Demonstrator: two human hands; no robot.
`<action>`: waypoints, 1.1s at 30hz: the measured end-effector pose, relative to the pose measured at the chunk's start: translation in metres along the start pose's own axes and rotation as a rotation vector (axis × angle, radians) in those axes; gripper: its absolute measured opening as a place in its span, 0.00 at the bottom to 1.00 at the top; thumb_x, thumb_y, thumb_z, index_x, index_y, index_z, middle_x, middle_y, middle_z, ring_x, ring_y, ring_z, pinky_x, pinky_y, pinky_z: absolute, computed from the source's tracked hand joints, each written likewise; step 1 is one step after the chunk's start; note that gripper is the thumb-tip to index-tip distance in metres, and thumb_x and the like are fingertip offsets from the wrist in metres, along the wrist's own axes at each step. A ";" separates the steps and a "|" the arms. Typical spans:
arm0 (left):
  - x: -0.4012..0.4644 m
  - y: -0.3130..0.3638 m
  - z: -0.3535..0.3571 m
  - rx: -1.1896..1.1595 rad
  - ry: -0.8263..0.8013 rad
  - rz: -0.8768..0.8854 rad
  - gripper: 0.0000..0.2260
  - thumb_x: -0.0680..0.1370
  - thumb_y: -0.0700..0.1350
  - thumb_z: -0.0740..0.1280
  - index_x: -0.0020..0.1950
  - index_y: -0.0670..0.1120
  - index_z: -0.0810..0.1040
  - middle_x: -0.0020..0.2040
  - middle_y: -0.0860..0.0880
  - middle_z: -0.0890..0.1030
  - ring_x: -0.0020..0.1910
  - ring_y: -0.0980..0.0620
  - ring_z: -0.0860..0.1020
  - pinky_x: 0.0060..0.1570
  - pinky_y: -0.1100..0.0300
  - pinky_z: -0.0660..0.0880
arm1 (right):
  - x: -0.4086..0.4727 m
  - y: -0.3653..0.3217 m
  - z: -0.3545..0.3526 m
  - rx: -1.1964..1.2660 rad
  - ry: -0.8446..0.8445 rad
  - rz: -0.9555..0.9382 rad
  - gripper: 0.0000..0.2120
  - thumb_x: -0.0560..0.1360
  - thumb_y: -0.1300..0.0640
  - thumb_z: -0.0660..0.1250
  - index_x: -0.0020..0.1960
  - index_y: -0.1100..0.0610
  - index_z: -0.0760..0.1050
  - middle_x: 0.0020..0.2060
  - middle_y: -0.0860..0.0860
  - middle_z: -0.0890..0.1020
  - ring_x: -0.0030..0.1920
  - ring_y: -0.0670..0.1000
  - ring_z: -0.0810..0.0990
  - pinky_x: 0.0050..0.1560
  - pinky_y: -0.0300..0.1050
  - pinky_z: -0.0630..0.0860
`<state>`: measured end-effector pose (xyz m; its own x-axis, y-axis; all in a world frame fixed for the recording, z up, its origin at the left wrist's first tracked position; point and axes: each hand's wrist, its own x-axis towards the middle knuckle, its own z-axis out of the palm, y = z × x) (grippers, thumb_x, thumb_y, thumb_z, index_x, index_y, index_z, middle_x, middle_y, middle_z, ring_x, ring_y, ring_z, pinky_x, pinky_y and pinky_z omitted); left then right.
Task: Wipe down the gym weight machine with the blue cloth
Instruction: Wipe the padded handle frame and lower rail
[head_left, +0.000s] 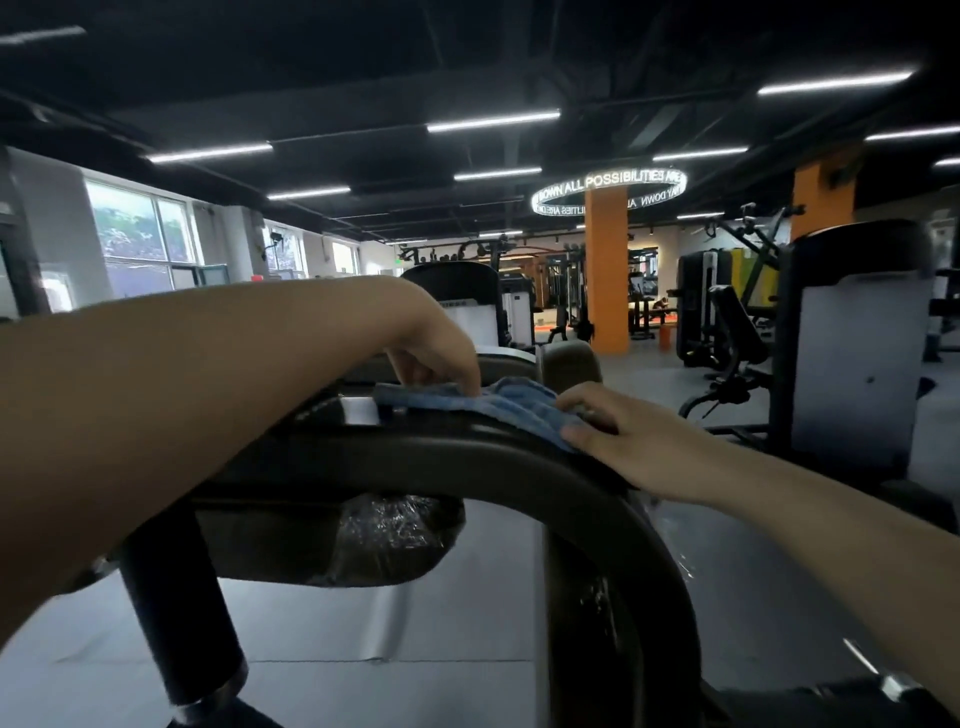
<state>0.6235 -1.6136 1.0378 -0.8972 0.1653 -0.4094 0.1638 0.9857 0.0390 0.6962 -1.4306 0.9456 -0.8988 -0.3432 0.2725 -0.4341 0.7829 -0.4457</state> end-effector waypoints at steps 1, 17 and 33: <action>0.000 -0.011 -0.003 0.016 -0.010 -0.043 0.15 0.78 0.44 0.60 0.63 0.41 0.74 0.61 0.41 0.78 0.53 0.44 0.78 0.57 0.53 0.72 | 0.007 -0.005 -0.002 -0.029 -0.041 -0.020 0.17 0.81 0.46 0.53 0.68 0.45 0.63 0.57 0.49 0.77 0.52 0.47 0.77 0.48 0.38 0.73; -0.005 -0.056 -0.022 0.092 -0.094 0.319 0.30 0.81 0.38 0.56 0.75 0.64 0.48 0.73 0.44 0.63 0.66 0.43 0.70 0.59 0.47 0.72 | 0.095 -0.049 -0.030 0.010 -0.533 0.189 0.10 0.76 0.41 0.57 0.49 0.41 0.76 0.50 0.44 0.79 0.53 0.45 0.77 0.57 0.44 0.72; 0.025 -0.079 -0.033 -0.019 -0.267 0.441 0.08 0.81 0.43 0.58 0.59 0.47 0.72 0.51 0.46 0.79 0.49 0.49 0.78 0.49 0.56 0.77 | 0.131 -0.086 -0.026 -0.041 -0.554 0.526 0.11 0.82 0.51 0.53 0.49 0.51 0.74 0.40 0.49 0.79 0.36 0.43 0.77 0.38 0.38 0.74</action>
<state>0.5750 -1.6865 1.0544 -0.6082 0.5537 -0.5689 0.4932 0.8251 0.2757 0.6178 -1.5293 1.0421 -0.8902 -0.1216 -0.4390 0.0521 0.9302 -0.3633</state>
